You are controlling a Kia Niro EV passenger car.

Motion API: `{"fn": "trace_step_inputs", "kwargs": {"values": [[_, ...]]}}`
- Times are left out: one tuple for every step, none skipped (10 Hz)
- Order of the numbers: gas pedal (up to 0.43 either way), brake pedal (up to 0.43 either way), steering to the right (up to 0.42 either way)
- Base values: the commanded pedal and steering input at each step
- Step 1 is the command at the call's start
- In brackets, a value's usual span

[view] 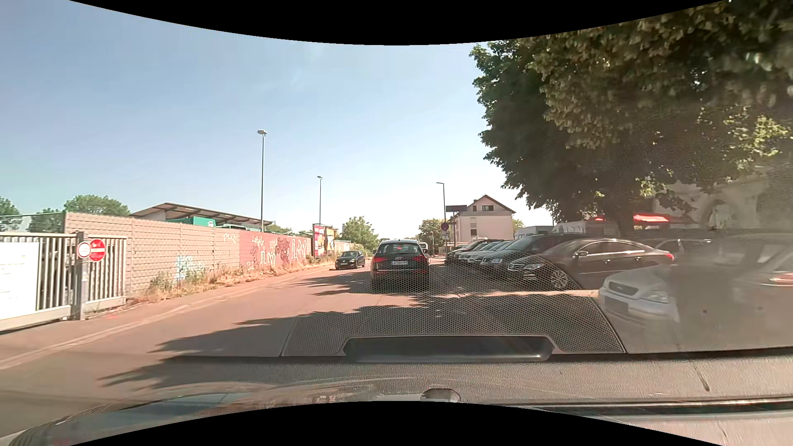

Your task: Follow the waypoints while adhering to traffic rules and regulations

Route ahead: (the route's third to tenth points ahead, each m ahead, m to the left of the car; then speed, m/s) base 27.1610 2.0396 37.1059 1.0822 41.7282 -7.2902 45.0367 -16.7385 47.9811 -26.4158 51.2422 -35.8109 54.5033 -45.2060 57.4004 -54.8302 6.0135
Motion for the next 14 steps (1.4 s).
{"fn": "trace_step_inputs", "kwargs": {"values": [[0.000, 0.000, 0.000], [0.000, 0.000, 0.000], [0.000, 0.000, 0.000], [0.000, 0.000, 0.000], [0.000, 0.000, 0.000], [0.000, 0.000, 0.000], [0.000, 0.000, 0.000], [0.000, 0.006, 0.000], [0.000, 0.043, 0.000], [0.000, 0.116, 0.000], [0.000, 0.159, 0.000], [0.000, 0.195, 0.000], [0.000, 0.226, 0.000], [0.000, 0.244, 0.000]]}}
